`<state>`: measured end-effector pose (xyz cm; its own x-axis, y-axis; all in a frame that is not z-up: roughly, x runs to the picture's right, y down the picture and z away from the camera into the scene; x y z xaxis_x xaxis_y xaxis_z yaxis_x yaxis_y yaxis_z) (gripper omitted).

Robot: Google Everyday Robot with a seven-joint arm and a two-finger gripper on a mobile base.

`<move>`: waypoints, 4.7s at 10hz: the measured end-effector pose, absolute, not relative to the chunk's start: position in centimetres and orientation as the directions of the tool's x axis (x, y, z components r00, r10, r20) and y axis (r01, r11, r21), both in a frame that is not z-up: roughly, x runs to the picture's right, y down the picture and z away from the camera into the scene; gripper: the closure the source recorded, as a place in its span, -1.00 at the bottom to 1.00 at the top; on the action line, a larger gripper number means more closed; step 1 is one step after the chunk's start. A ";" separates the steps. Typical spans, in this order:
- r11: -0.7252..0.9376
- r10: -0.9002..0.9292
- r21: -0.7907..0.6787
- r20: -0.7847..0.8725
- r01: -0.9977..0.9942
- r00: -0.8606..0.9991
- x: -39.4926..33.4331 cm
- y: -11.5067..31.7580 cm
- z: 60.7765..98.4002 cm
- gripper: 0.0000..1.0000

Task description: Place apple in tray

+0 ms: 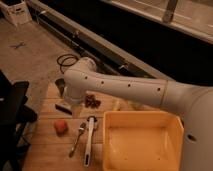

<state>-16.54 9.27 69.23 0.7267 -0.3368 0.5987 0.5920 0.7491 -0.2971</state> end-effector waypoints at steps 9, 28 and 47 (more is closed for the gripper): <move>0.658 -0.331 -0.271 0.734 0.703 0.593 -23.7 12.9 72.7 -0.30; 0.527 -0.146 -0.411 0.819 0.744 0.555 -25.5 21.2 81.2 -0.06; 0.869 -0.052 -0.368 0.598 0.332 0.800 -0.4 10.3 69.3 1.00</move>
